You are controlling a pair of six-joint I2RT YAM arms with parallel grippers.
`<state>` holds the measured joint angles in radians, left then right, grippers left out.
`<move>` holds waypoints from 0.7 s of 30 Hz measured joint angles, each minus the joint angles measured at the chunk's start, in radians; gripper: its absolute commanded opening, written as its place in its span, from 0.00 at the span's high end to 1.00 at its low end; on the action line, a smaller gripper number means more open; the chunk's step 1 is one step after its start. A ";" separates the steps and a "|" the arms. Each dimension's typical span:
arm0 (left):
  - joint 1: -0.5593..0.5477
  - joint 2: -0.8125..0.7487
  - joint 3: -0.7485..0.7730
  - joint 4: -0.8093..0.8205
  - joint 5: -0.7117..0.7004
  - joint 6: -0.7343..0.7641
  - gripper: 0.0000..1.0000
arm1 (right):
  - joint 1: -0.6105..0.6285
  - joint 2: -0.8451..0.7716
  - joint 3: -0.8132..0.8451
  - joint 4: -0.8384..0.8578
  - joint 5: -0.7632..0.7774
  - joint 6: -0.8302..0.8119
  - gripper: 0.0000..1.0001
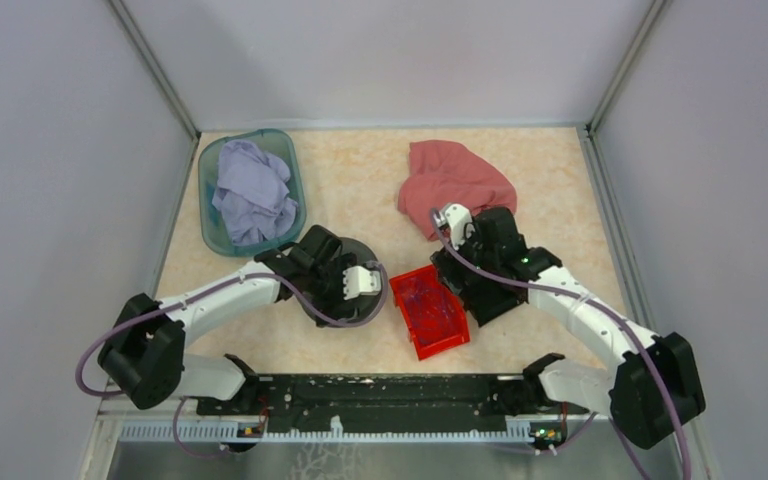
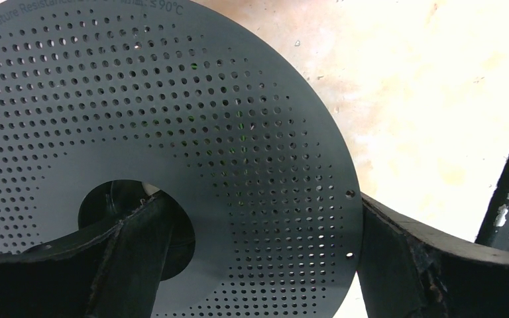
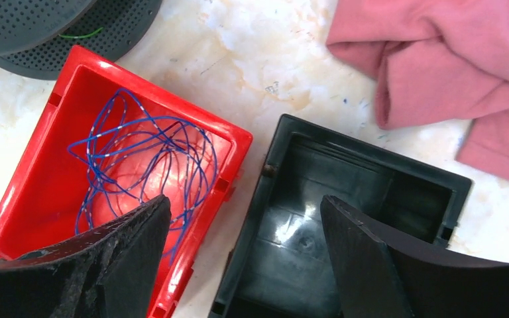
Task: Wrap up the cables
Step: Move the cable reel to the center of the board, then adjust the storage box at the center of the board.
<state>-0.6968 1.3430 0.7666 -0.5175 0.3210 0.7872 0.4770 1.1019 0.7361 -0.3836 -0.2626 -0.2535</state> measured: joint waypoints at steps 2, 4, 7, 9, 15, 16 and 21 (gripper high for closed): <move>0.000 -0.005 0.000 -0.001 -0.008 0.011 0.00 | 0.020 0.022 -0.007 0.009 0.016 0.016 0.17; 0.000 -0.008 0.000 -0.003 -0.013 0.019 0.00 | 0.039 0.043 -0.010 0.017 0.034 0.024 0.17; -0.002 -0.010 0.000 -0.006 -0.019 0.025 0.00 | 0.067 0.077 -0.010 0.032 0.073 0.038 0.19; -0.002 -0.011 0.000 -0.006 -0.020 0.028 0.00 | 0.082 0.100 -0.010 0.045 0.109 0.048 0.21; -0.002 -0.022 0.000 -0.006 -0.024 0.040 0.00 | 0.090 0.137 -0.010 0.057 0.216 0.074 0.30; -0.002 -0.022 0.000 -0.006 -0.024 0.041 0.00 | 0.090 0.138 -0.010 0.059 0.235 0.077 0.32; -0.002 -0.024 0.000 -0.007 -0.025 0.048 0.00 | 0.090 0.153 -0.008 0.069 0.325 0.095 0.38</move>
<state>-0.6987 1.3190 0.7670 -0.5243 0.2962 0.8349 0.5674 1.2545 0.7280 -0.3145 0.0624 -0.1581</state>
